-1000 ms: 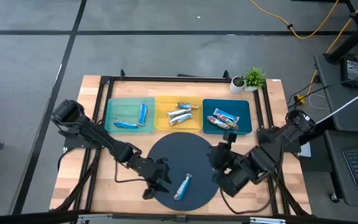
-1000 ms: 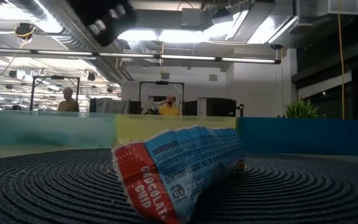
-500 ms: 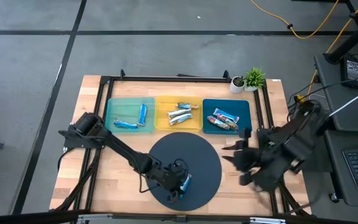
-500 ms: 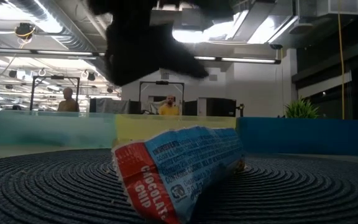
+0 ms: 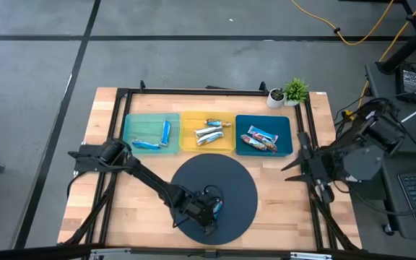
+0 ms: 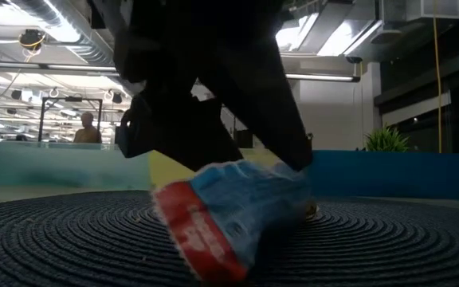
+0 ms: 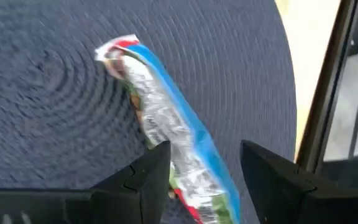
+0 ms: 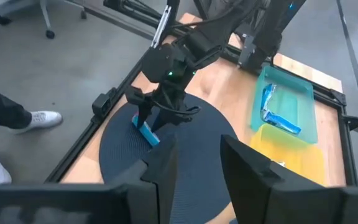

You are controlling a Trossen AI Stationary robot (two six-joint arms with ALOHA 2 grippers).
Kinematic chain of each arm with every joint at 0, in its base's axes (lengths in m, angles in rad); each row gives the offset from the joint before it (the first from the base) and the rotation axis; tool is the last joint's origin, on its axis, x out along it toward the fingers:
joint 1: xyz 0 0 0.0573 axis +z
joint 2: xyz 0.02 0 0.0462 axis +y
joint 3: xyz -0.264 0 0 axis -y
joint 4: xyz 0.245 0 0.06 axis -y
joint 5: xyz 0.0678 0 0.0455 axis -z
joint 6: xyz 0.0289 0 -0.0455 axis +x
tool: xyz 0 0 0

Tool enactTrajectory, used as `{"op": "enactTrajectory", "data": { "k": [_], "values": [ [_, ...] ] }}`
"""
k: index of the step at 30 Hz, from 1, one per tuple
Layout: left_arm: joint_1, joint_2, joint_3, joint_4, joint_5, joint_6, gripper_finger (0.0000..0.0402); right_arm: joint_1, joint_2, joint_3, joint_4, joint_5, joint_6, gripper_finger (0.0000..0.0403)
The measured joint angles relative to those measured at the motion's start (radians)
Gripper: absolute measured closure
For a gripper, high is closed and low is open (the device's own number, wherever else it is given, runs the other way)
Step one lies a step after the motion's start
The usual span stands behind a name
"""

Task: Pick and place Granola Bars by type
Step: Put the red granola bar into the blue bin

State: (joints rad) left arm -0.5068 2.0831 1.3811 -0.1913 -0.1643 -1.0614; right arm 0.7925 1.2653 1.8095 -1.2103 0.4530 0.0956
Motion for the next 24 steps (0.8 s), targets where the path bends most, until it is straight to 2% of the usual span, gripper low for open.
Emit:
{"op": "enactTrajectory", "data": {
  "k": [4,7,19,24],
  "values": [
    [0.005,0.0,0.0,-0.023,-0.023,-0.003,0.022,0.0,-0.012,0.0,-0.02,-0.003,0.0,0.0277],
    [0.007,-0.001,0.0,-0.035,-0.02,-0.018,0.0236,0.0,-0.014,0.0,-0.055,-0.003,0.0,0.0277],
    [0.014,0.012,0.0,-0.051,0.046,-0.021,0.0386,0.0,-0.011,0.0,-0.077,0.022,0.03,0.0277],
    [0.013,-0.006,0.012,0.003,0.1,0.013,0.0395,0.0,-0.011,0.0,-0.077,0.063,0.059,0.0277]
  ]
}}
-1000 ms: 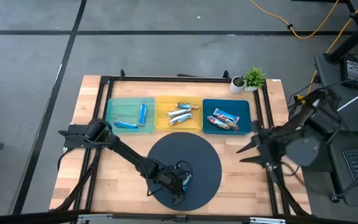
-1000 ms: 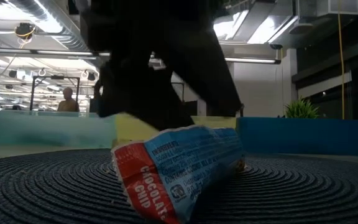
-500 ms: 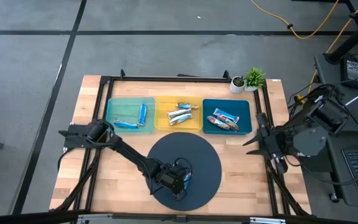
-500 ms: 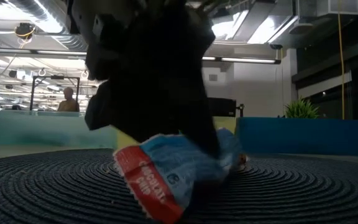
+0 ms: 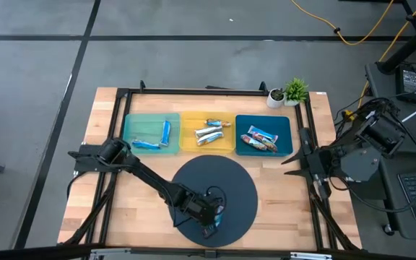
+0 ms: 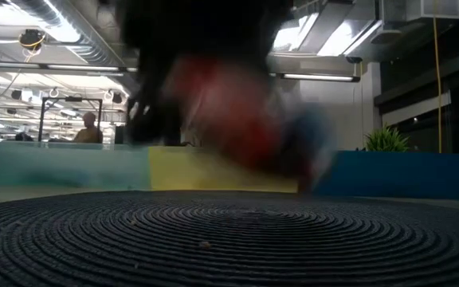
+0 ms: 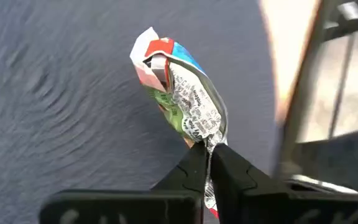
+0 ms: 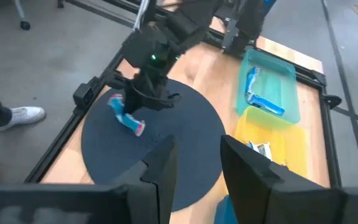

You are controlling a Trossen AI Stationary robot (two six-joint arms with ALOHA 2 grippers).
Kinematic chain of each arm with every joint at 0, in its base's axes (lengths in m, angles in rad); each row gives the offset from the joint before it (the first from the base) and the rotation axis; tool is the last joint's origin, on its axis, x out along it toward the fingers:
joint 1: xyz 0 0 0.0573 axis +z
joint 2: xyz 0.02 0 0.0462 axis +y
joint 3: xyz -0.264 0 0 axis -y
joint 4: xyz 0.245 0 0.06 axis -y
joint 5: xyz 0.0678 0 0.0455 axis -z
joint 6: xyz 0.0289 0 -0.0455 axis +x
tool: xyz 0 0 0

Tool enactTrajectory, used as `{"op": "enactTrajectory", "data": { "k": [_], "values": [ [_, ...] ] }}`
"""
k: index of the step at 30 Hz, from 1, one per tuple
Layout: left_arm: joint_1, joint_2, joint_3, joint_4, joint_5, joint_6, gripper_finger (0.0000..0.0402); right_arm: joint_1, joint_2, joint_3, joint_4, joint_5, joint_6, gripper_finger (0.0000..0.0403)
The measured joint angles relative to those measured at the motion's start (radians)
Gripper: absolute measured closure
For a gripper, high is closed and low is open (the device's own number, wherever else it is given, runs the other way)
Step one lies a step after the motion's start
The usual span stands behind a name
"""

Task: Pick and place Granola Bars by type
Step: Put the red granola bar into the blue bin

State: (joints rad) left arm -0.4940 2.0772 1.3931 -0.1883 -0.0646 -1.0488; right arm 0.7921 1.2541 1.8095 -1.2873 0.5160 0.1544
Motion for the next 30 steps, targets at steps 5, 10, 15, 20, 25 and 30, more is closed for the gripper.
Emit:
{"op": "enactTrajectory", "data": {
  "k": [5,10,15,20,25,30],
  "values": [
    [0.002,-0.073,0.112,-0.154,-0.079,0.138,0.0399,0.0,0.0,0.0,-0.031,0.055,0.092,0.0277],
    [0.014,-0.151,0.257,-0.388,-0.303,0.302,0.0399,0.0,-0.014,-0.059,-0.003,0.188,0.257,0.0277],
    [0.021,-0.218,0.333,-0.421,-0.498,0.456,0.0399,-0.006,-0.061,-0.263,0.241,0.229,0.261,0.0277],
    [0.043,-0.254,0.358,-0.417,-0.519,0.568,0.0399,-0.064,-0.113,-0.478,0.637,0.087,0.15,0.0277],
    [0.064,-0.259,0.358,-0.414,-0.476,0.617,0.0397,-0.164,-0.162,-0.625,1.012,-0.094,0.117,0.0267],
    [0.064,-0.266,0.358,-0.39,-0.467,0.65,0.0397,-0.269,-0.193,-0.706,1.058,-0.159,0.182,0.0213]
  ]
}}
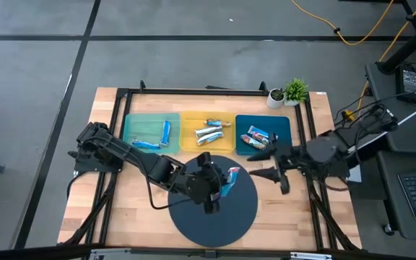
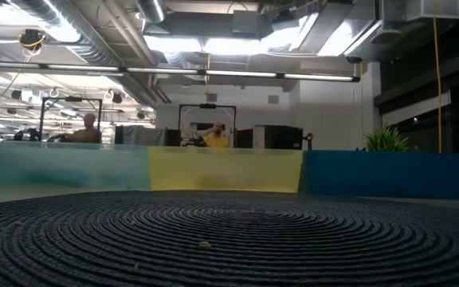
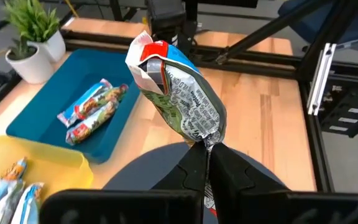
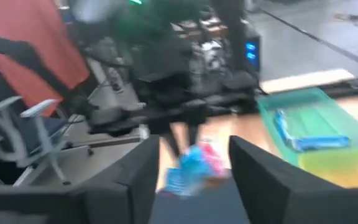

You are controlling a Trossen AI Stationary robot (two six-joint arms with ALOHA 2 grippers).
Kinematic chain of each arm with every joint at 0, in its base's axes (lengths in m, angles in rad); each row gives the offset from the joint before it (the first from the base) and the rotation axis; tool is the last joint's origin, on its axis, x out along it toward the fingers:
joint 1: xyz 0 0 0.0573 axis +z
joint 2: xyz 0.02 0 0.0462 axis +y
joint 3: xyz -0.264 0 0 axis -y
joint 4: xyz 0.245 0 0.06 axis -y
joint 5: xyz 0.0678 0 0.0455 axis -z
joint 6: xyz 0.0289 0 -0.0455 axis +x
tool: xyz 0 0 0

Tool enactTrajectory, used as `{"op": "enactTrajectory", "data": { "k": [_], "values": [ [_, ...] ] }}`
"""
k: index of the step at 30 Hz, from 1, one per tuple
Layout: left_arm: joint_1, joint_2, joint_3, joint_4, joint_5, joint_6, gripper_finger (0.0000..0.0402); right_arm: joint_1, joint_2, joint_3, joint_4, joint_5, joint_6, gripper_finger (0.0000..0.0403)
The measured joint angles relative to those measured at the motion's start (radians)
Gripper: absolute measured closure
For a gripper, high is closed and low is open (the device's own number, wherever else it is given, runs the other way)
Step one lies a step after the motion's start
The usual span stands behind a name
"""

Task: Pick and place Granola Bars by type
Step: Put the red granola bar into the blue bin

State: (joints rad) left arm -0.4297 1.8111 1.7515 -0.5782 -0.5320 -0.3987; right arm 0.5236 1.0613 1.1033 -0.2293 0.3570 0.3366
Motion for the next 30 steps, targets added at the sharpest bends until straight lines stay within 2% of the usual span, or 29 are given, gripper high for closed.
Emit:
{"op": "enactTrajectory", "data": {
  "k": [4,7,12,18,23,30],
  "values": [
    [-0.003,-0.01,0.0,0.038,-0.004,0.041,0.0397,-0.07,-0.001,-0.054,0.017,-0.027,0.04,0.0158],
    [-0.003,-0.025,0.0,0.042,-0.01,0.055,0.0399,-0.117,0.005,-0.086,0.066,-0.086,0.056,0.0126],
    [-0.003,-0.054,0.0,0.04,-0.032,0.094,0.0398,-0.179,0.02,-0.134,0.217,-0.199,0.056,0.0109],
    [0.012,-0.071,0.0,0.037,-0.035,0.141,0.0398,-0.238,0.084,-0.143,0.353,-0.316,0.056,0.0124],
    [0.033,-0.075,0.0,0.037,0.004,0.15,0.0399,-0.27,0.14,-0.143,0.472,-0.373,0.056,0.0147],
    [0.039,-0.075,0.0,0.035,0.01,0.175,0.0397,-0.293,0.148,-0.143,0.479,-0.414,0.078,0.0216]
  ]
}}
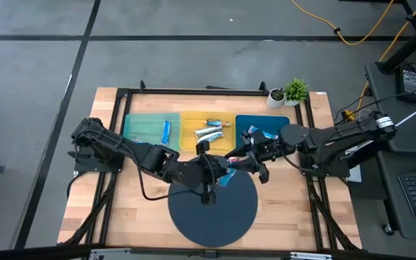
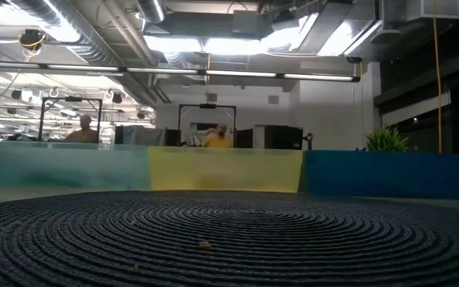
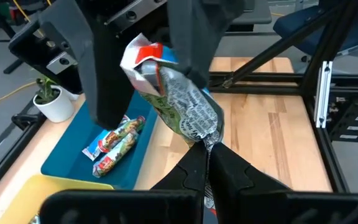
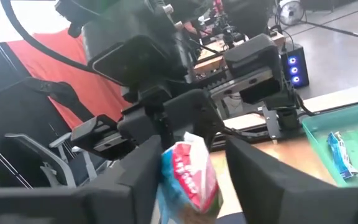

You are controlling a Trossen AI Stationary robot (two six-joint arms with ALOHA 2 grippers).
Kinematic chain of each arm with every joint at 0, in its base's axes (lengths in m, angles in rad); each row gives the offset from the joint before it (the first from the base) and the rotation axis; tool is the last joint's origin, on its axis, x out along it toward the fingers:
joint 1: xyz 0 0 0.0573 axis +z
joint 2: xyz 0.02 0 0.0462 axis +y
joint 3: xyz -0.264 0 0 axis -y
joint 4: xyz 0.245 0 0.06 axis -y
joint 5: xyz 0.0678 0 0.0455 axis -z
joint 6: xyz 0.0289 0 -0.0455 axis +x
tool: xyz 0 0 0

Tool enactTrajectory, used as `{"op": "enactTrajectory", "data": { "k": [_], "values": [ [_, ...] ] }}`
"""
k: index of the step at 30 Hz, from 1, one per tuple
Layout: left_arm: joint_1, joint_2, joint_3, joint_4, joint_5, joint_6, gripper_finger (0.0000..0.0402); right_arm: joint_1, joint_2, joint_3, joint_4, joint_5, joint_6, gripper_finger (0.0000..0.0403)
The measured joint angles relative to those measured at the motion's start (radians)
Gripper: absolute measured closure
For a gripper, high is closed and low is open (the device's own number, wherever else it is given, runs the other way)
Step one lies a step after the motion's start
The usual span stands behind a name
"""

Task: Pick and place Granola Bars by type
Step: Put the red granola bar into the blue bin

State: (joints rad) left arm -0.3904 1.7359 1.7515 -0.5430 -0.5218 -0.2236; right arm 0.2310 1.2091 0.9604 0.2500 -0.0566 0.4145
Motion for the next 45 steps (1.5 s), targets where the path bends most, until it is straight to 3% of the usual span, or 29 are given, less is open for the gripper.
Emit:
{"op": "enactTrajectory", "data": {
  "k": [9,15,24,29,36,39,45],
  "values": [
    [0.0,0.0,0.0,0.001,-0.001,0.002,0.0391,-0.007,0.0,0.0,-0.001,-0.002,-0.004,0.0347],
    [0.0,0.0,0.0,0.001,0.029,0.002,0.0367,-0.007,0.0,0.0,-0.001,-0.001,-0.004,0.0355],
    [-0.006,-0.072,0.0,-0.024,0.12,-0.071,0.0298,-0.007,-0.017,0.001,-0.047,-0.02,-0.004,0.0356],
    [-0.047,-0.136,0.0,-0.049,0.065,-0.106,0.0282,-0.012,-0.101,0.081,-0.397,-0.007,-0.022,0.0356],
    [-0.121,-0.129,0.0,-0.047,-0.019,-0.104,0.0285,-0.012,-0.197,0.284,-1.035,0.264,0.004,0.0356],
    [-0.127,-0.111,0.0,-0.053,-0.03,-0.105,0.0287,-0.012,-0.207,0.33,-1.144,0.345,0.026,0.0356],
    [-0.119,-0.104,0.0,-0.052,-0.034,-0.105,0.0288,-0.052,-0.211,0.345,-1.238,0.385,0.049,0.0356]
  ]
}}
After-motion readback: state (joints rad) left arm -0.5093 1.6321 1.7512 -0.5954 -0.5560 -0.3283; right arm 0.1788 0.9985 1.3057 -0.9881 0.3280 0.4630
